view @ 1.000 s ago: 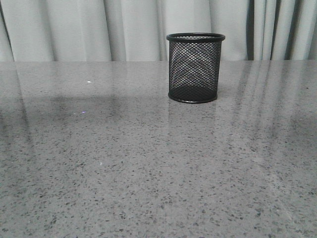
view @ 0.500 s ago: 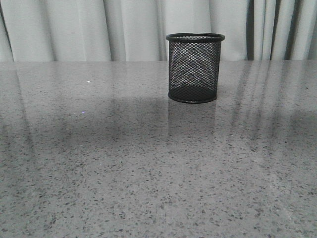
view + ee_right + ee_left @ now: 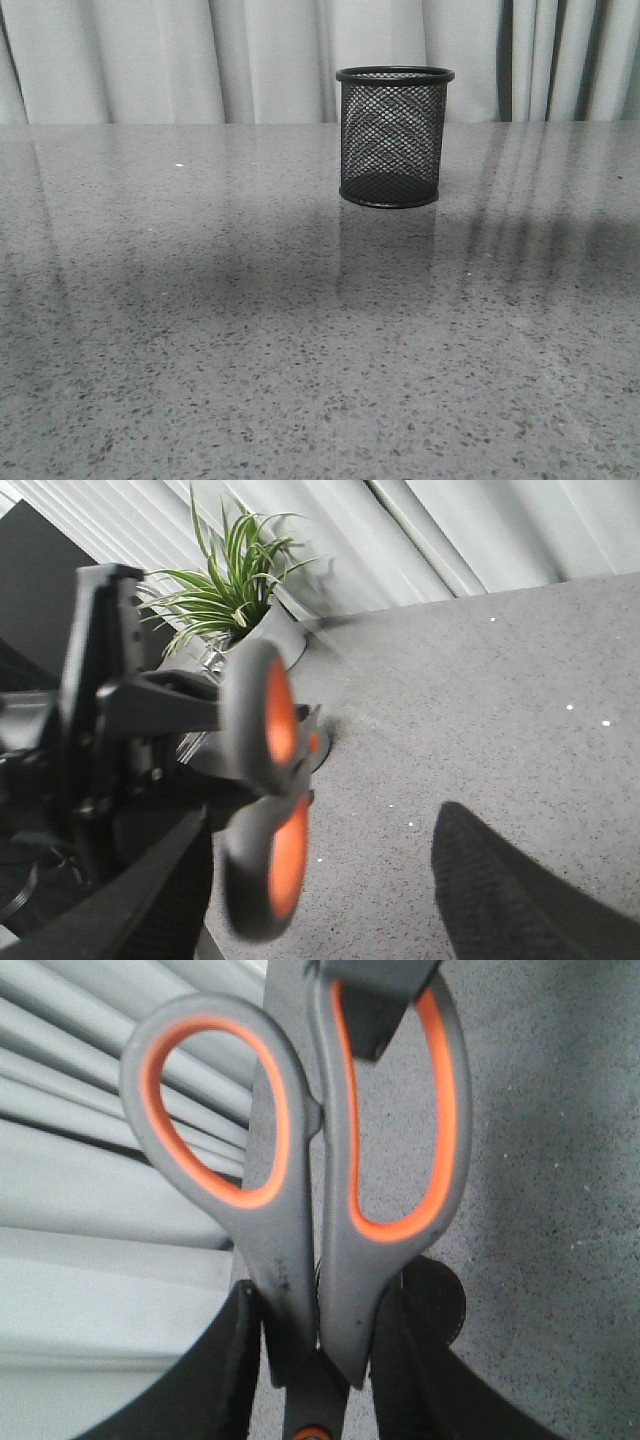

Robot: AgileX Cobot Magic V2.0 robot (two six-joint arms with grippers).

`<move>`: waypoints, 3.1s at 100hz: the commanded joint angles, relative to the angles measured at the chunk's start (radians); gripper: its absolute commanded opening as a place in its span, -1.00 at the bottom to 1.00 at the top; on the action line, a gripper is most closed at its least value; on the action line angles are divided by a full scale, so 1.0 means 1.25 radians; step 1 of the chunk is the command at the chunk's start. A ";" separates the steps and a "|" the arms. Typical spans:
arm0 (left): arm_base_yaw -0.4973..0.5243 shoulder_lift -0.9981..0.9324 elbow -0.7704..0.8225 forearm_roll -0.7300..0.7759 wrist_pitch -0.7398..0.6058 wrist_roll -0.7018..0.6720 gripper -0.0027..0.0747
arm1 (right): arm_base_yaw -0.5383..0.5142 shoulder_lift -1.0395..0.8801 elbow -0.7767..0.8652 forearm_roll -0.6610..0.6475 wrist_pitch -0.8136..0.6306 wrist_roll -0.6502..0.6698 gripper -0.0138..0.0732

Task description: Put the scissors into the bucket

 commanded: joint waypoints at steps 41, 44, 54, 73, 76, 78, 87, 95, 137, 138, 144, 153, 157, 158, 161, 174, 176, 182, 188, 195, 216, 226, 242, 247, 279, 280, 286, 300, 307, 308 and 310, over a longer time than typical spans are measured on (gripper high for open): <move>-0.017 0.014 -0.024 -0.023 -0.073 -0.029 -0.99 | 0.005 0.079 -0.028 0.122 0.012 -0.114 0.16; -0.017 0.014 -0.024 -0.023 -0.073 -0.029 -0.99 | 0.008 0.082 -0.028 0.126 0.009 -0.125 0.08; -0.017 0.014 -0.024 -0.023 -0.073 -0.029 -0.99 | 0.022 0.094 -0.028 0.143 0.009 -0.140 -0.18; -0.017 0.014 -0.024 -0.023 -0.069 -0.033 -0.98 | 0.047 0.106 -0.028 0.143 0.007 -0.174 -0.84; -0.017 0.014 -0.024 -0.023 -0.066 -0.033 -0.98 | 0.047 0.106 -0.028 0.143 0.005 -0.174 -0.84; -0.017 0.014 -0.024 -0.023 -0.066 -0.033 -0.97 | 0.047 0.106 -0.028 0.143 0.005 -0.174 -0.83; -0.015 0.014 -0.024 -0.020 -0.054 -0.033 -0.84 | 0.047 0.106 -0.028 0.143 0.003 -0.175 -0.83; -0.009 0.014 -0.024 -0.013 -0.050 -0.034 -0.56 | 0.047 0.106 -0.028 0.143 0.002 -0.175 -0.83; 0.066 -0.030 -0.024 -0.001 -0.077 -0.160 0.53 | 0.047 0.106 -0.030 0.086 -0.037 -0.175 -0.83; 0.069 -0.034 -0.024 -0.001 -0.077 -0.161 0.53 | 0.047 0.106 -0.033 0.082 -0.042 -0.175 -0.83; 0.102 -0.051 -0.024 0.000 -0.073 -0.173 0.53 | 0.047 0.106 -0.044 0.023 -0.056 -0.172 -0.83; 0.163 -0.076 -0.024 0.000 -0.070 -0.176 0.53 | 0.045 0.106 -0.067 -0.079 -0.092 -0.128 -0.81; 0.188 -0.084 -0.024 0.000 -0.068 -0.176 0.53 | 0.045 0.106 -0.081 -0.121 -0.111 -0.101 -0.80; 0.199 -0.086 -0.024 0.000 -0.068 -0.176 0.53 | 0.045 0.106 -0.083 -0.137 -0.113 -0.093 -0.80; 0.219 -0.091 -0.024 0.000 -0.066 -0.176 0.53 | 0.045 0.106 -0.096 -0.172 -0.126 -0.075 -0.80; 0.301 -0.103 -0.024 0.000 -0.030 -0.180 0.53 | 0.045 0.108 -0.144 -0.363 -0.132 0.030 -0.80; 0.311 -0.103 -0.024 0.000 -0.020 -0.180 0.53 | 0.045 0.110 -0.155 -0.398 -0.124 0.061 -0.80; 0.337 -0.103 -0.024 0.000 0.007 -0.180 0.53 | 0.045 0.117 -0.179 -0.502 -0.092 0.139 -0.80; 0.354 -0.103 -0.024 0.000 0.026 -0.180 0.53 | 0.045 0.126 -0.207 -0.581 -0.046 0.194 -0.80; 0.365 -0.103 -0.024 0.000 0.033 -0.180 0.53 | 0.045 0.142 -0.236 -0.648 0.003 0.224 -0.80; 0.369 -0.103 -0.024 -0.005 0.026 -0.180 0.53 | 0.046 0.204 -0.298 -0.695 0.083 0.238 -0.80; 0.369 -0.103 -0.024 -0.005 0.026 -0.180 0.53 | 0.046 0.236 -0.317 -0.695 0.072 0.238 -0.80; 0.369 -0.103 -0.024 -0.010 0.026 -0.180 0.53 | 0.048 0.309 -0.374 -0.695 0.107 0.238 -0.80; 0.369 -0.101 -0.024 -0.011 0.026 -0.180 0.53 | 0.050 0.333 -0.393 -0.695 0.112 0.238 -0.80; 0.369 -0.101 -0.024 -0.024 0.026 -0.180 0.53 | 0.073 0.475 -0.529 -0.715 0.226 0.234 -0.80; 0.369 -0.101 -0.024 -0.024 0.026 -0.180 0.53 | 0.075 0.478 -0.535 -0.717 0.234 0.234 -0.80; 0.369 -0.101 -0.024 -0.024 0.023 -0.180 0.53 | 0.083 0.504 -0.558 -0.727 0.263 0.234 -0.80; 0.369 -0.100 -0.024 -0.026 0.014 -0.180 0.53 | 0.088 0.551 -0.601 -0.727 0.284 0.234 -0.80; 0.369 -0.100 -0.024 -0.026 0.011 -0.180 0.53 | 0.088 0.567 -0.618 -0.727 0.284 0.234 -0.80; 0.369 -0.100 -0.024 -0.026 0.010 -0.180 0.53 | 0.088 0.569 -0.621 -0.727 0.284 0.234 -0.80; 0.369 -0.100 -0.024 -0.026 0.009 -0.180 0.53 | 0.088 0.572 -0.624 -0.727 0.284 0.234 -0.80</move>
